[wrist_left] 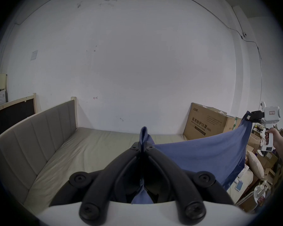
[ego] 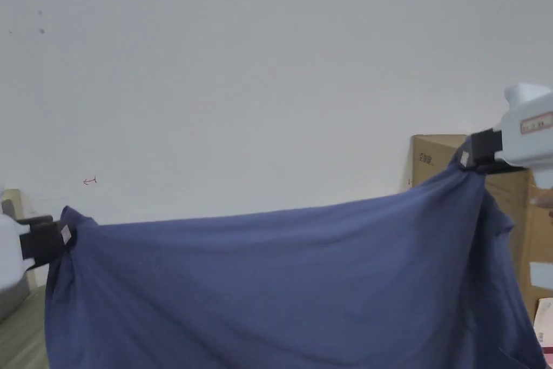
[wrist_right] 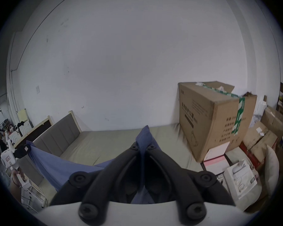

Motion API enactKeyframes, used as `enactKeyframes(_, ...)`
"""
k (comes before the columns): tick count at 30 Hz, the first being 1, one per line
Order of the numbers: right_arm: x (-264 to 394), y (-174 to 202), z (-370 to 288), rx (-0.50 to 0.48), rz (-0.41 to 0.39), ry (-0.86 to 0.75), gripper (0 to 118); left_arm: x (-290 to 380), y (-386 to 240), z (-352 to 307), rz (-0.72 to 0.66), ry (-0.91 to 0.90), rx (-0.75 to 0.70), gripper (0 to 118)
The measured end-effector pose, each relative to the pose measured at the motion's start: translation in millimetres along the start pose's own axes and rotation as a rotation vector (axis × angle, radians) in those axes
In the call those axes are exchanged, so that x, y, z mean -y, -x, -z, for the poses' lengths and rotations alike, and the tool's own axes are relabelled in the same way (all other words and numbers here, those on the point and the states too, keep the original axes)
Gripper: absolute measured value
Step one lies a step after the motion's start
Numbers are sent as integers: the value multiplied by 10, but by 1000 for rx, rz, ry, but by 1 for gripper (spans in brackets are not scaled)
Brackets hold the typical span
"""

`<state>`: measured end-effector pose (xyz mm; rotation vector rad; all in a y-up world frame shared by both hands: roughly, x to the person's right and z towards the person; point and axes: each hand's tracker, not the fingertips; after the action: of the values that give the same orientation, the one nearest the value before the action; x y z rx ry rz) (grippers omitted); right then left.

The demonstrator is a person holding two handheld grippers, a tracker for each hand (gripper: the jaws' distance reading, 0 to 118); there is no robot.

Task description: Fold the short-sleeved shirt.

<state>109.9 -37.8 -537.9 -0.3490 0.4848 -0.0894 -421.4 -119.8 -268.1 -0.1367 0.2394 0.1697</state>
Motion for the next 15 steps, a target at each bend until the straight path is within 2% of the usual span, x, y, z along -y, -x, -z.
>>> enactKeyframes(7,-487,183,569,64,-47,-29,1,-273,160,632,-100,-6,-9,1)
enactKeyframes(15,-862,338,1521,137,-58,-95,1,-489,319,1688,-120,-33,-60,1)
